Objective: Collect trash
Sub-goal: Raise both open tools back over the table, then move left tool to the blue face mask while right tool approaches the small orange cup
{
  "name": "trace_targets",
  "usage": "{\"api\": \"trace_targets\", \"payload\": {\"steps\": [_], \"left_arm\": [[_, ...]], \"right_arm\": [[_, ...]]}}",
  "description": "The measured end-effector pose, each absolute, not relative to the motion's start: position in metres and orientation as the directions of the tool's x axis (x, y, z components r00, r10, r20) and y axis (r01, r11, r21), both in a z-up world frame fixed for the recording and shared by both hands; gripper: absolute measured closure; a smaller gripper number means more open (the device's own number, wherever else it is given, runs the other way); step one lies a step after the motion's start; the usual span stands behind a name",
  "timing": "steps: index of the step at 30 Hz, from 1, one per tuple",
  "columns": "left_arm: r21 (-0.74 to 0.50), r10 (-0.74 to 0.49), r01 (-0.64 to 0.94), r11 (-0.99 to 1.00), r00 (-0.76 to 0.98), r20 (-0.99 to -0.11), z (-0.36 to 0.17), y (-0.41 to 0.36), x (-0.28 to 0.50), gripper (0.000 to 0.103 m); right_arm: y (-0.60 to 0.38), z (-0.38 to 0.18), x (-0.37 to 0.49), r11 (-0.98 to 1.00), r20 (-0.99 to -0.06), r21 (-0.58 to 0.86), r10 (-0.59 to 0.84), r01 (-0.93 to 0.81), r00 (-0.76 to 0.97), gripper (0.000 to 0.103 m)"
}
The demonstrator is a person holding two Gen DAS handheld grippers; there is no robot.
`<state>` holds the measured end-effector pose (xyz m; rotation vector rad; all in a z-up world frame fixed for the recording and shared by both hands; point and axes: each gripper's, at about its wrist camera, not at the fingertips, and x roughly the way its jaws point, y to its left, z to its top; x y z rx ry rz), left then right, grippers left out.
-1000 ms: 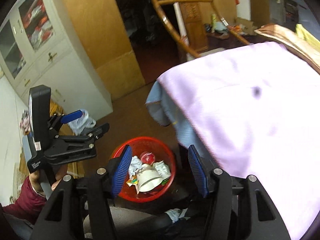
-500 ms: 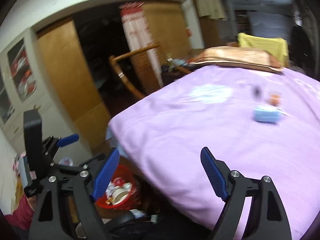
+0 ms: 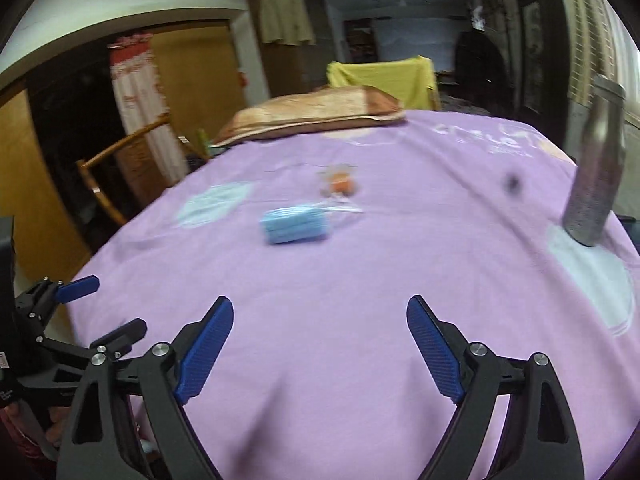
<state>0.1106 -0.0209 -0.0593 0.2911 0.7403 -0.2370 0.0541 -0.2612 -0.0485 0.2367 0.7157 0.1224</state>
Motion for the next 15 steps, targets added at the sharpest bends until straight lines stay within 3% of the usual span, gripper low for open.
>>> {"api": "trace_targets", "payload": {"steps": [15], "left_arm": [[0.147,-0.148,0.358,0.922,0.677,-0.721,-0.06,-0.067,0.193,0.006]], "right_arm": [[-0.312,-0.044,0.109,0.967,-0.662,0.251,0.141,0.041,0.736,0.015]]}}
